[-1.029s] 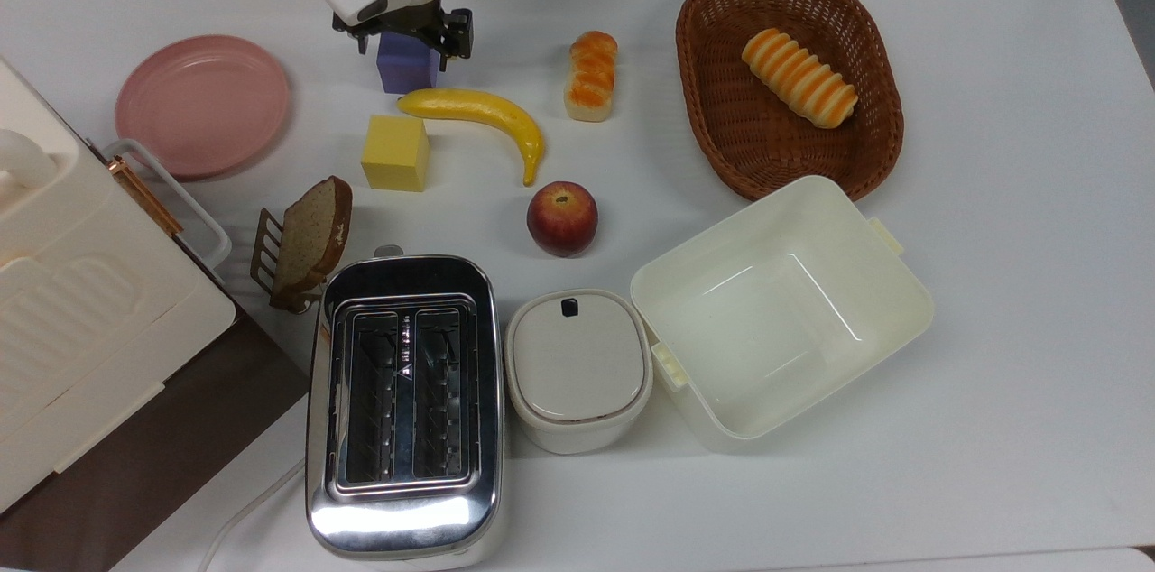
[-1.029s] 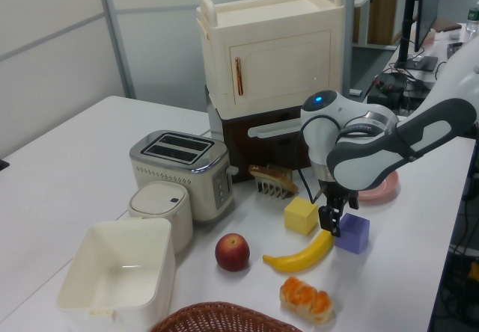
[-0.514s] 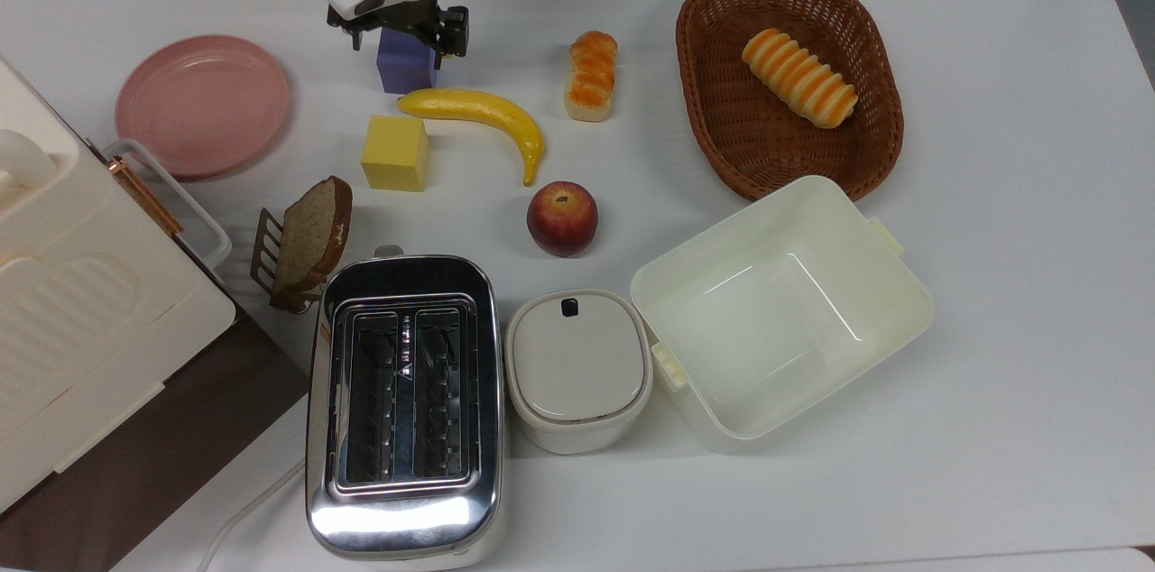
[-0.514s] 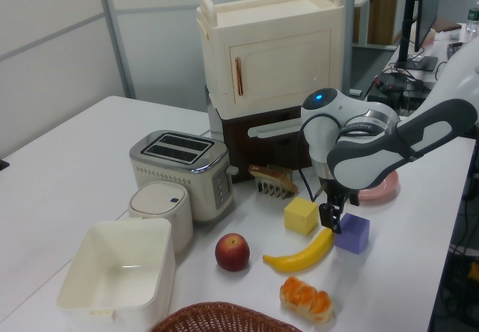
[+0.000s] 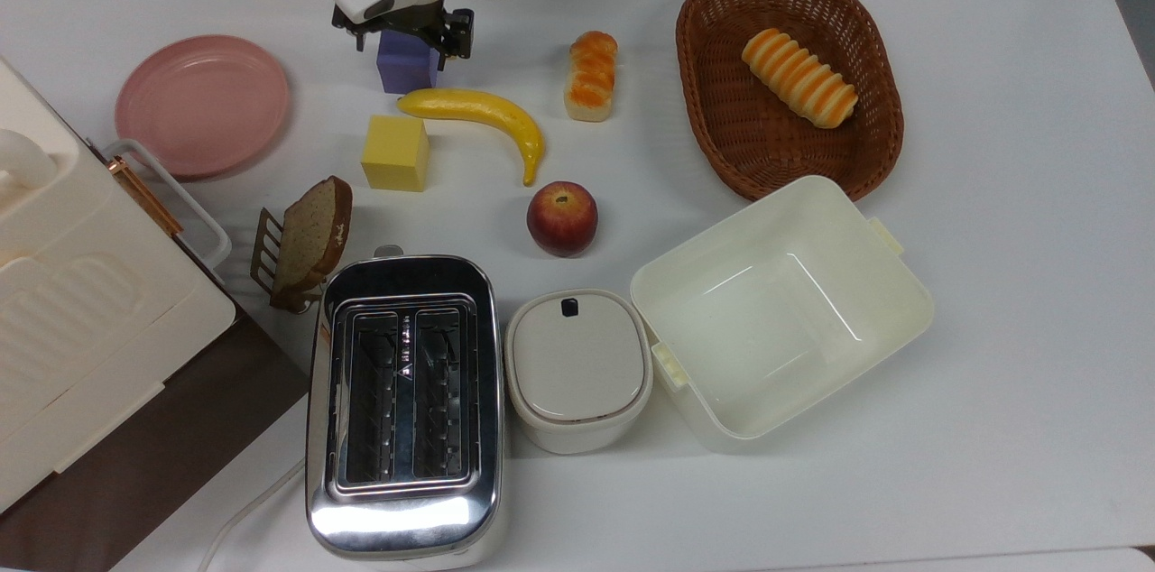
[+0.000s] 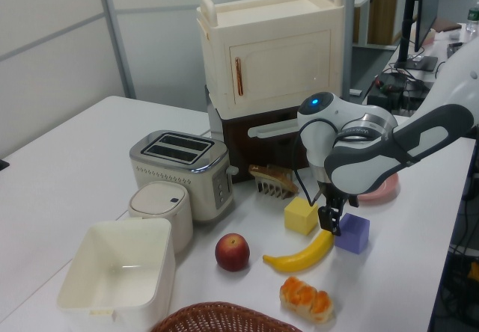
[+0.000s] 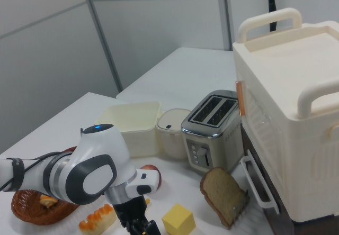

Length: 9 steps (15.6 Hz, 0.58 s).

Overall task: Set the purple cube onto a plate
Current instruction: 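Close the gripper on the purple cube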

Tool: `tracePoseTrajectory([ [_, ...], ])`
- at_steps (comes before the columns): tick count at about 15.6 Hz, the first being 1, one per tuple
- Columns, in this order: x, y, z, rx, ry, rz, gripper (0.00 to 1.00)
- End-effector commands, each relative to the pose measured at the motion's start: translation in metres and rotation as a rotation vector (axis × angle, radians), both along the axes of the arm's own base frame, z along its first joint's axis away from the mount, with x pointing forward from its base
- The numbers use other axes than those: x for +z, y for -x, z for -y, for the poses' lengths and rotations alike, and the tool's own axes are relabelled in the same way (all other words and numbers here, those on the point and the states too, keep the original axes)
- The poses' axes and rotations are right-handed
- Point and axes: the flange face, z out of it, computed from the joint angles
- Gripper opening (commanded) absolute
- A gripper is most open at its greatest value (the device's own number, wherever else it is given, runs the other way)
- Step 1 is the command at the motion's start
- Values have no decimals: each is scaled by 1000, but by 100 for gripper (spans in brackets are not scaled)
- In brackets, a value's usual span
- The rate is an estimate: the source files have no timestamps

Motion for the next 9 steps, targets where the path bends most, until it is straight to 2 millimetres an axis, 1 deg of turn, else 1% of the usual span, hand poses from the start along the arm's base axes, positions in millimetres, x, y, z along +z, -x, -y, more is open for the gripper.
tracePoseTrajectory([
  [1,-5,-4,-6,-12,-11,16,100],
  [3,-6,-5,-11,-16,-23,16,100],
  [5,-14,-5,-9,-31,-32,3,100],
  [9,-14,-5,-9,-35,-35,6,100],
])
